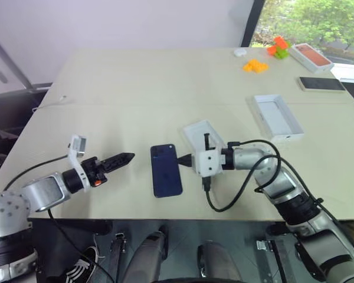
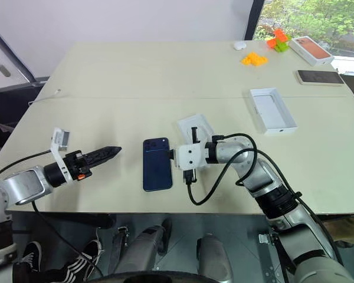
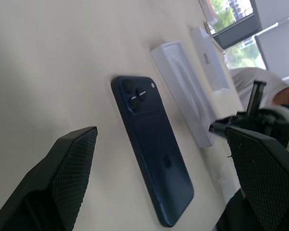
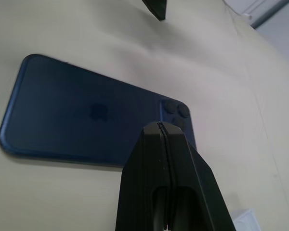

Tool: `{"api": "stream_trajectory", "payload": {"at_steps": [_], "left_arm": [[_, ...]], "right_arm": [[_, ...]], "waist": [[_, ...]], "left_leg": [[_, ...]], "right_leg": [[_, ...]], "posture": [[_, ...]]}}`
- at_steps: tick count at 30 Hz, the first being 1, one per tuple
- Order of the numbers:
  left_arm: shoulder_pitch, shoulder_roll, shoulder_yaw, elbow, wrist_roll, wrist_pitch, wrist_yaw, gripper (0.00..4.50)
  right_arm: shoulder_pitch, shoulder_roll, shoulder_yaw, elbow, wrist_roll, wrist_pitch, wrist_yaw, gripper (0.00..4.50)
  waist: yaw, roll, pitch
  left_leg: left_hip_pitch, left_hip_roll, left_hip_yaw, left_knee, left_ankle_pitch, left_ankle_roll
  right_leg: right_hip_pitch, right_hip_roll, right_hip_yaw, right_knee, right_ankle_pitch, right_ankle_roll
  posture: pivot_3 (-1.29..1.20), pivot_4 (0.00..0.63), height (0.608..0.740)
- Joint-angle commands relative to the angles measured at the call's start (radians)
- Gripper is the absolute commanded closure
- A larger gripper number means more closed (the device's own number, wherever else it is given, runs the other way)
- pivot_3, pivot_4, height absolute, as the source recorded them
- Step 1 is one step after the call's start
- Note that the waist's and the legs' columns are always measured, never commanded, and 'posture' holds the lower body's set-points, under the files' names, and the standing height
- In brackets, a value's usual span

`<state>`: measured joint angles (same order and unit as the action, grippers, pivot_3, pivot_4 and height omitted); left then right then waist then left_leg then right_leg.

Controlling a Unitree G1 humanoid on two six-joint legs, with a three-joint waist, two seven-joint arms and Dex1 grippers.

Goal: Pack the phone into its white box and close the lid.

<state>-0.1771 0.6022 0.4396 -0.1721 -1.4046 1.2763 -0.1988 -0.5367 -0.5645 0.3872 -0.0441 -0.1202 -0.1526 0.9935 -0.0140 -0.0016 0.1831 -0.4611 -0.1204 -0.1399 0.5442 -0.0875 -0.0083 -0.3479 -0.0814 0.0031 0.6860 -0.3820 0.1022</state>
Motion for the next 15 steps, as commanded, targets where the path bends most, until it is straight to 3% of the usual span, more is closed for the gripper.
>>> {"api": "stream_trajectory", "payload": {"at_steps": [1,8,11,15], "left_arm": [[-0.018,-0.015,-0.044,-0.023,-0.036,0.013,0.113,0.03],[-0.048,-0.079,-0.153,-0.043,-0.095,0.017,0.292,0.03],[-0.068,-0.095,-0.182,-0.035,-0.241,-0.023,0.421,0.03],[-0.09,-0.09,-0.237,-0.036,-0.283,-0.057,0.523,0.03]], "right_arm": [[-0.011,-0.009,0.012,-0.001,-0.065,-0.083,-0.032,4.5],[-0.031,-0.007,0.044,0.081,-0.178,-0.187,-0.082,4.5],[-0.04,-0.005,0.051,0.112,-0.208,-0.219,-0.094,4.5],[-0.036,0.003,0.056,0.133,-0.223,-0.232,-0.107,4.5]], "waist": [[0.0,0.0,0.0],[0.001,-0.001,0.0],[0.001,-0.001,-0.001],[0.001,-0.001,-0.001]], "left_leg": [[0.0,0.0,0.0,0.0,0.0,0.0],[0.001,0.0,0.0,0.0,0.0,0.0],[0.003,0.0,0.0,0.001,0.001,0.0],[0.004,0.0,0.0,0.001,0.001,0.0]], "right_leg": [[0.0,0.0,0.0,0.0,0.0,0.0],[0.001,0.0,0.0,0.001,0.0,0.0],[0.004,0.001,0.0,0.001,0.0,0.0],[0.005,0.0,-0.001,0.001,0.0,0.0]], "posture": [[0.0,0.15,0.74],[0.0,0.15,0.74],[0.0,0.15,0.74],[0.0,0.15,0.74]]}}
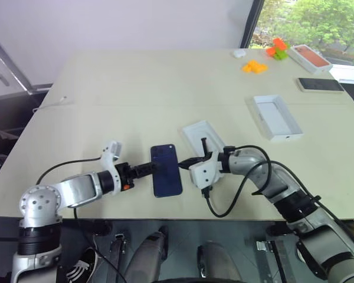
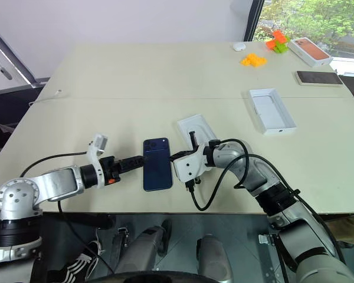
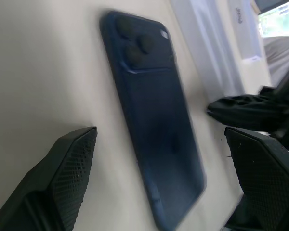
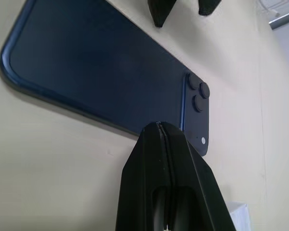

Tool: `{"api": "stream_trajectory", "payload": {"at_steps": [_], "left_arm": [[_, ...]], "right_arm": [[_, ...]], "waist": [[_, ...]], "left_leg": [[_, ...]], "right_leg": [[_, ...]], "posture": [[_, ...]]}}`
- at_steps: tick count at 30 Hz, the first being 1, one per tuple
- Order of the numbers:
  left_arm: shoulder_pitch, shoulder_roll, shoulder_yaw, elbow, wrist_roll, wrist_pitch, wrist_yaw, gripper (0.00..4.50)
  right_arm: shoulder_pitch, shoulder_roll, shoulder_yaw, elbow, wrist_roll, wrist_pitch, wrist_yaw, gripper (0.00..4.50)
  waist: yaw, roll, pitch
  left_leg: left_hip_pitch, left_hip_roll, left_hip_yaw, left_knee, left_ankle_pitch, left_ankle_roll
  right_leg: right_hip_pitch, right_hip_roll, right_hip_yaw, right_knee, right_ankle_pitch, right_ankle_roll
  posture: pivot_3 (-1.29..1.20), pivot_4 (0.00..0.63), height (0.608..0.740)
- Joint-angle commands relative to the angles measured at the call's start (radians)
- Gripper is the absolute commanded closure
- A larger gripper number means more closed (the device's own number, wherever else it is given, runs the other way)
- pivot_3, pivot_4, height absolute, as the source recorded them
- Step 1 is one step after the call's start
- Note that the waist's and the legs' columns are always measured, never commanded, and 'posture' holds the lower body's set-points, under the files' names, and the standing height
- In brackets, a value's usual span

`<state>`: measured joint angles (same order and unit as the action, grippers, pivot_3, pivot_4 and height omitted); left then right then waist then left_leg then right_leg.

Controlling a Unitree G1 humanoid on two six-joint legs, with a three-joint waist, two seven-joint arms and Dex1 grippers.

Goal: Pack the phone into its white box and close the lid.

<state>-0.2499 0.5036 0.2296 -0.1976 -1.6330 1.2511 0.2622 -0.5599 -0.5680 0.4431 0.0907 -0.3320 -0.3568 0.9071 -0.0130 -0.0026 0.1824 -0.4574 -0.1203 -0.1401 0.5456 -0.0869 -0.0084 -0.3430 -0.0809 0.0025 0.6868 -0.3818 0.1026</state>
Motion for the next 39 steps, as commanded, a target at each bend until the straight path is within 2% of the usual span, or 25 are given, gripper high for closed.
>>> {"api": "stream_trajectory", "payload": {"at_steps": [1,15,23,39], "left_arm": [[-0.015,0.002,-0.041,0.0,-0.074,-0.046,0.093,0.03],[-0.003,0.008,-0.128,0.007,-0.072,-0.114,0.113,0.03],[-0.005,0.006,-0.153,-0.004,-0.036,-0.128,0.088,0.03],[-0.048,-0.037,-0.173,0.018,0.014,-0.135,0.066,0.03]], "right_arm": [[-0.01,0.009,0.001,0.0,-0.009,-0.026,-0.019,4.5],[-0.003,0.024,0.052,0.032,-0.105,-0.082,-0.041,4.5],[-0.06,0.039,0.081,0.096,-0.241,-0.117,-0.128,4.5],[-0.042,0.094,0.114,0.109,-0.233,-0.15,-0.121,4.5]], "waist": [[0.0,0.0,0.0],[0.001,0.0,0.0],[-0.001,-0.001,-0.001],[-0.001,-0.001,-0.004]], "left_leg": [[0.001,0.0,0.0,0.0,0.0,0.0],[0.009,0.0,0.0,0.0,0.0,0.0],[0.013,0.0,0.0,0.0,-0.001,-0.002],[0.015,0.0,0.0,0.0,-0.002,-0.002]], "right_leg": [[0.001,0.0,0.0,0.0,0.0,0.0],[0.008,0.0,0.0,0.0,-0.002,-0.004],[0.012,0.0,0.0,-0.001,-0.003,-0.005],[0.015,0.0,0.001,-0.003,-0.002,-0.006]], "posture": [[0.0,0.15,0.74],[0.0,0.15,0.74],[0.0,0.15,0.74],[0.0,0.15,0.74]]}}
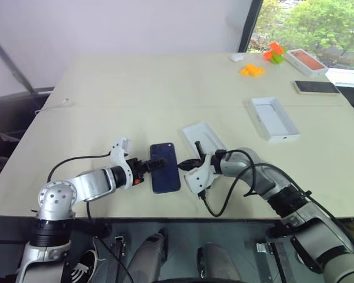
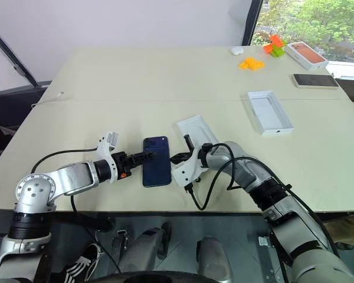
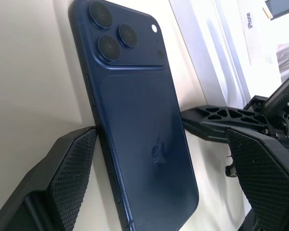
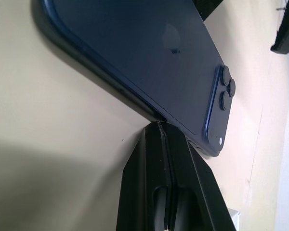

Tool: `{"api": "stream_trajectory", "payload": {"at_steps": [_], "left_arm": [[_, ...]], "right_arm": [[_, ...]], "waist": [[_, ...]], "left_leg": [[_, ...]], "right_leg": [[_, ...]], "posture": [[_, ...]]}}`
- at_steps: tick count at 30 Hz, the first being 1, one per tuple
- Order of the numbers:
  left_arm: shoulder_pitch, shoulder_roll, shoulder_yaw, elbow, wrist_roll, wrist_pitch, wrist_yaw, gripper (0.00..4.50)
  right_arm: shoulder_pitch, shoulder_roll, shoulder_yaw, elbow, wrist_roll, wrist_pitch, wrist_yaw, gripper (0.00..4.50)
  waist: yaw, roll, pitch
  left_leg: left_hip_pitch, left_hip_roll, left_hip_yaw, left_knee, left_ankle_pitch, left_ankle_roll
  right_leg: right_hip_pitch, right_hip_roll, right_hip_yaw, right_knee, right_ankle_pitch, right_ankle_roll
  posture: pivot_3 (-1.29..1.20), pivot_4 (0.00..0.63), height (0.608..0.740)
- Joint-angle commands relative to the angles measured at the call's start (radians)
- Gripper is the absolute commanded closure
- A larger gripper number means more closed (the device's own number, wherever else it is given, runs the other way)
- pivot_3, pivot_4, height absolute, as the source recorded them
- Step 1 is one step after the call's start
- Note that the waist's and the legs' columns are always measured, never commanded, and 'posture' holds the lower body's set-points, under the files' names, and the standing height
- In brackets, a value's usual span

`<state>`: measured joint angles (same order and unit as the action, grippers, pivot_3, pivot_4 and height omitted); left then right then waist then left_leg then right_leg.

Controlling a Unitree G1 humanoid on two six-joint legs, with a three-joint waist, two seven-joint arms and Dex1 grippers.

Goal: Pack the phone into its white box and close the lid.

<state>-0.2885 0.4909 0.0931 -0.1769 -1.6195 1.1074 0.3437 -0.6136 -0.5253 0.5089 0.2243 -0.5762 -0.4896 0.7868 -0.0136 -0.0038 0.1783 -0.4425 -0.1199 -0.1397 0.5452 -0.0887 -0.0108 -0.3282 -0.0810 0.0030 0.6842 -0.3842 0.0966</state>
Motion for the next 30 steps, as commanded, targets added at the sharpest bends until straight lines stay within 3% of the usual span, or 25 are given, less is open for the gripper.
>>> {"api": "stream_trajectory", "payload": {"at_steps": [1,12,18,21,28,30], "left_arm": [[-0.008,-0.027,-0.036,-0.003,0.002,0.008,-0.014,0.03],[0.011,-0.041,-0.028,-0.018,-0.063,0.004,0.003,0.03],[0.022,-0.019,-0.028,-0.017,-0.015,0.011,-0.012,0.03],[0.023,-0.021,-0.007,-0.007,-0.04,-0.005,-0.011,0.88],[0.036,-0.02,-0.008,-0.008,-0.04,-0.006,-0.004,4.37],[0.043,-0.02,-0.011,-0.011,-0.044,-0.009,0.004,4.44]], "right_arm": [[0.014,0.056,0.049,-0.029,0.01,-0.016,-0.002,4.5],[-0.014,0.07,0.049,0.016,-0.055,-0.036,-0.072,4.5],[-0.019,0.066,0.043,0.022,-0.039,-0.033,-0.065,4.5],[-0.024,0.059,0.04,0.026,-0.043,-0.036,-0.068,4.5],[-0.028,0.049,0.036,0.032,-0.045,-0.037,-0.072,4.5],[-0.032,0.047,0.034,0.035,-0.044,-0.035,-0.074,4.5]], "waist": [[-0.001,0.0,-0.001],[0.001,0.0,-0.001],[0.0,0.0,-0.001],[0.0,-0.001,-0.001],[0.002,-0.002,0.0],[0.001,-0.002,0.0]], "left_leg": [[0.0,0.0,0.0,0.0,0.0,0.0],[-0.002,0.0,0.0,-0.002,0.0,0.0],[-0.002,0.0,0.0,-0.002,0.0,0.0],[-0.002,0.0,0.0,-0.002,0.0,0.0],[-0.004,0.0,0.0,-0.002,0.0,0.0],[-0.003,0.0,0.0,-0.002,0.0,0.0]], "right_leg": [[0.0,0.0,0.0,0.0,0.0,0.0],[-0.002,0.0,0.0,-0.003,0.0,0.0],[-0.001,0.0,0.0,-0.003,0.0,0.0],[-0.002,0.0,0.0,-0.003,0.0,0.0],[-0.004,0.0,0.0,-0.003,0.0,0.0],[-0.003,0.0,0.0,-0.003,0.0,0.0]], "posture": [[0.0,0.15,0.74],[0.0,0.15,0.74],[0.0,0.15,0.74],[0.0,0.15,0.74],[0.0,0.15,0.74],[0.0,0.15,0.74]]}}
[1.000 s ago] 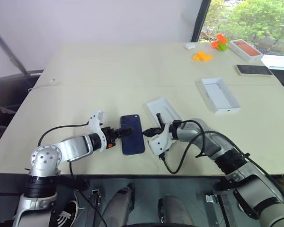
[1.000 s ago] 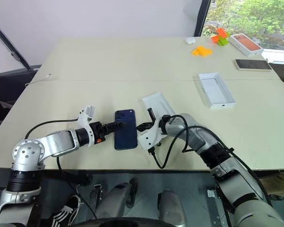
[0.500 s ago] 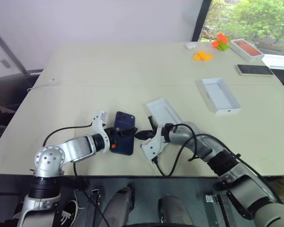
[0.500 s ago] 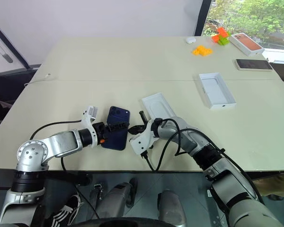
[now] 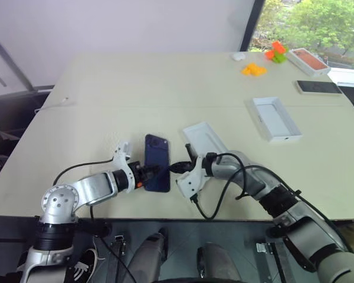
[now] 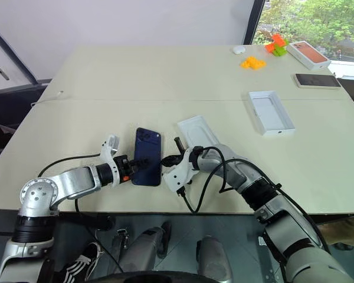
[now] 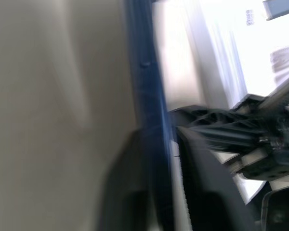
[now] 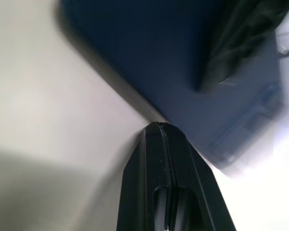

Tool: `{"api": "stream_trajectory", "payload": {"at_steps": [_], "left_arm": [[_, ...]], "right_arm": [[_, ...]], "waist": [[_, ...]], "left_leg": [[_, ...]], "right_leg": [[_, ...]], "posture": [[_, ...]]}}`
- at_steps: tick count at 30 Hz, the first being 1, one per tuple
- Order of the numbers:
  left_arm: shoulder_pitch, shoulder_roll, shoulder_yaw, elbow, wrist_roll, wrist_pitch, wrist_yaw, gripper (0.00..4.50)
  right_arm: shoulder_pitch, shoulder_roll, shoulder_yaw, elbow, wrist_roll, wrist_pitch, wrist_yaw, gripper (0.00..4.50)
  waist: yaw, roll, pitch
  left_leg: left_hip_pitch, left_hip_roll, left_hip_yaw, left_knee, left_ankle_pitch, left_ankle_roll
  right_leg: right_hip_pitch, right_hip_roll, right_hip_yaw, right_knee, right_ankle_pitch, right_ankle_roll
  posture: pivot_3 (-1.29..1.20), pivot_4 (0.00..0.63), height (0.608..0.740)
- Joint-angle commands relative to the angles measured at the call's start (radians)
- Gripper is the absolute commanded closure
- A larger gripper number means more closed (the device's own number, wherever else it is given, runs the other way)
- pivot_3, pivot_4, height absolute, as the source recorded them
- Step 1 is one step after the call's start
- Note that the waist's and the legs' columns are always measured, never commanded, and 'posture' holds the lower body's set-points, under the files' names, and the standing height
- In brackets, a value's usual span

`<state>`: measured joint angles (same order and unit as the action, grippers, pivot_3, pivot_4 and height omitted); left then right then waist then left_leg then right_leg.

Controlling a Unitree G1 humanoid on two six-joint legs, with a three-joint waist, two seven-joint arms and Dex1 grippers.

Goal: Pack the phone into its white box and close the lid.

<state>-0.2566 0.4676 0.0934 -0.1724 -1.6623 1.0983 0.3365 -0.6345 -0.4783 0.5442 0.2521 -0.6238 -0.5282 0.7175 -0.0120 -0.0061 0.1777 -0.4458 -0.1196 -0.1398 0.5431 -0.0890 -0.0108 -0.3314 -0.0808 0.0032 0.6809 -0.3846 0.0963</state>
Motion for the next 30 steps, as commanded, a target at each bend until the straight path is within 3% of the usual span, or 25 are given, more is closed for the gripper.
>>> {"api": "stream_trajectory", "payload": {"at_steps": [1,7,10,13,16,20,23,25,30], "left_arm": [[0.012,0.004,-0.012,-0.016,0.0,-0.001,0.011,4.44],[0.014,-0.004,0.002,-0.015,-0.01,-0.032,0.011,4.44],[0.009,-0.01,0.022,-0.024,-0.028,-0.051,-0.012,4.44],[0.003,-0.017,0.061,-0.039,-0.06,-0.092,-0.029,4.5],[-0.005,0.003,0.092,-0.045,-0.035,-0.111,-0.073,4.5],[-0.023,0.027,0.123,-0.023,-0.003,-0.131,-0.13,4.5],[-0.036,0.027,0.136,-0.018,0.007,-0.146,-0.155,4.5],[-0.037,0.023,0.138,-0.019,0.012,-0.15,-0.164,4.5],[-0.027,0.023,0.131,-0.027,0.047,-0.144,-0.191,4.5]], "right_arm": [[-0.014,-0.001,-0.002,0.009,0.003,0.004,-0.006,4.5],[-0.017,-0.003,-0.024,0.009,0.024,0.029,-0.005,4.5],[0.005,0.023,-0.089,-0.037,0.2,0.162,0.095,4.5],[0.032,0.08,-0.187,-0.186,0.481,0.456,0.23,3.59],[0.033,0.104,-0.274,-0.321,0.662,0.693,0.274,2.14],[0.005,0.057,-0.319,-0.369,0.689,0.83,0.266,0.05],[0.005,0.002,-0.323,-0.384,0.666,0.885,0.251,0.01],[0.026,-0.035,-0.368,-0.405,0.735,0.887,0.292,0.01],[0.062,-0.245,-0.421,-0.321,0.813,0.715,0.532,0.01]], "waist": [[0.0,0.0,0.0],[0.0,0.0,0.0],[0.001,0.0,0.0],[0.0,0.0,0.001],[-0.003,0.0,0.001],[0.002,0.0,0.001],[0.004,0.0,0.001],[0.002,0.0,0.001],[0.002,0.0,0.001]], "left_leg": [[0.0,0.0,0.0,0.0,0.0,0.0],[-0.001,0.0,0.0,0.0,0.0,0.0],[-0.001,0.0,0.0,0.0,0.0,0.0],[-0.006,0.0,0.0,0.0,0.0,0.0],[-0.015,0.0,-0.001,0.0,0.001,0.001],[-0.019,0.0,-0.001,-0.002,0.001,0.002],[-0.021,0.0,0.0,-0.002,0.001,0.002],[-0.023,0.0,0.0,-0.001,0.001,0.002],[-0.027,-0.001,0.0,0.0,0.001,0.004]], "right_leg": [[0.0,0.0,0.0,0.0,0.0,0.0],[0.0,0.0,0.0,0.0,0.0,0.0],[-0.001,0.0,0.0,0.0,0.0,0.0],[-0.005,0.0,0.0,0.0,0.0,0.0],[-0.014,0.0,0.0,0.0,0.001,0.001],[-0.02,0.0,0.0,0.001,0.002,0.004],[-0.022,0.0,0.0,0.001,0.002,0.004],[-0.023,0.0,0.0,0.001,0.002,0.003],[-0.025,-0.001,-0.001,-0.001,0.002,0.004]], "posture": [[0.0,0.15,0.74],[0.0,0.15,0.74],[0.0,0.15,0.74],[0.0,0.15,0.74],[0.0,0.15,0.74],[0.0,0.15,0.74],[0.0,0.15,0.74],[0.0,0.15,0.74],[0.0,0.15,0.74]]}}
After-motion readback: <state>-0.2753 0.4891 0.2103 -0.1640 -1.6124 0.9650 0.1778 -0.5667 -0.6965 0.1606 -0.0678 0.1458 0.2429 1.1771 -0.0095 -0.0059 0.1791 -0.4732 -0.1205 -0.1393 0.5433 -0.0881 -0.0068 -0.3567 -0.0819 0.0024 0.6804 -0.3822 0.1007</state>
